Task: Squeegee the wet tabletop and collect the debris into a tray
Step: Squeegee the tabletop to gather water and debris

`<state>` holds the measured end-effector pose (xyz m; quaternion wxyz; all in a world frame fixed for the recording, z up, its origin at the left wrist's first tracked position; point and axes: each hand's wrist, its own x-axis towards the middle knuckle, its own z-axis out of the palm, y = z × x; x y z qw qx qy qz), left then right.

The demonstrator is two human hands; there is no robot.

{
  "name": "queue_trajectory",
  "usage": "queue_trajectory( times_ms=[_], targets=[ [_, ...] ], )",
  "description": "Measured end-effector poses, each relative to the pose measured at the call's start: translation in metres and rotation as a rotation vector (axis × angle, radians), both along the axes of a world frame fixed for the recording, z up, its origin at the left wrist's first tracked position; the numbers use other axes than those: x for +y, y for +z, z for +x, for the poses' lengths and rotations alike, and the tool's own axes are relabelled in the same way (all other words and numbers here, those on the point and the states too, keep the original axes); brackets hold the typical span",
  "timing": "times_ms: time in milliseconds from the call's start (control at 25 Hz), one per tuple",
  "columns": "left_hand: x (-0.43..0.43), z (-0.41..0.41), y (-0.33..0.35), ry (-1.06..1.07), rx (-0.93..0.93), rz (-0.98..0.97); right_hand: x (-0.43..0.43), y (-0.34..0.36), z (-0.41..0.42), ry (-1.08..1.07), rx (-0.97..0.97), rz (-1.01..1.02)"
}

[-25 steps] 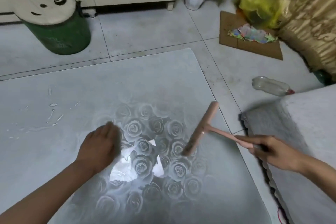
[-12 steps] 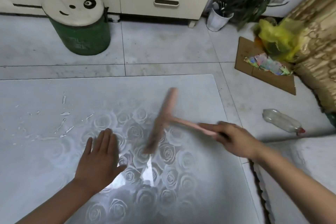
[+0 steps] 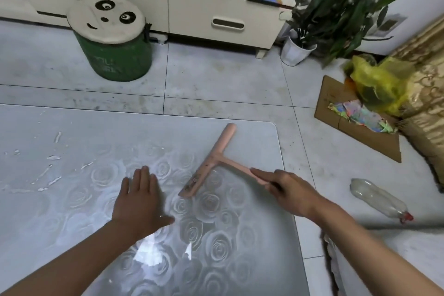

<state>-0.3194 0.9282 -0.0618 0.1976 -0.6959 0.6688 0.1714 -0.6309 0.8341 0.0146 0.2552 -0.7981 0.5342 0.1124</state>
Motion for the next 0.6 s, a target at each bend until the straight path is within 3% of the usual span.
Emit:
queue_trajectory(
  times_ms=[80, 160, 280, 480, 600],
  targets=[
    [-0.008, -0.009, -0.004, 0.027, -0.042, 0.021, -0.023, 0.010, -0.027, 0.093, -0.005, -0.055],
    [-0.011, -0.010, -0.006, 0.033, -0.042, 0.016, -0.038, 0.035, -0.082, 0.070, -0.005, 0.034],
    [-0.010, -0.014, -0.007, 0.025, -0.018, 0.024, -0.065, 0.053, -0.132, 0.077, 0.140, 0.108],
    [-0.007, -0.013, -0.010, 0.119, 0.121, 0.052, -0.079, 0.011, 0.008, 0.398, 0.051, 0.078],
    [-0.003, -0.008, -0.007, 0.157, 0.216, 0.035, -0.081, 0.001, 0.082, 0.459, 0.019, 0.001]
  ],
)
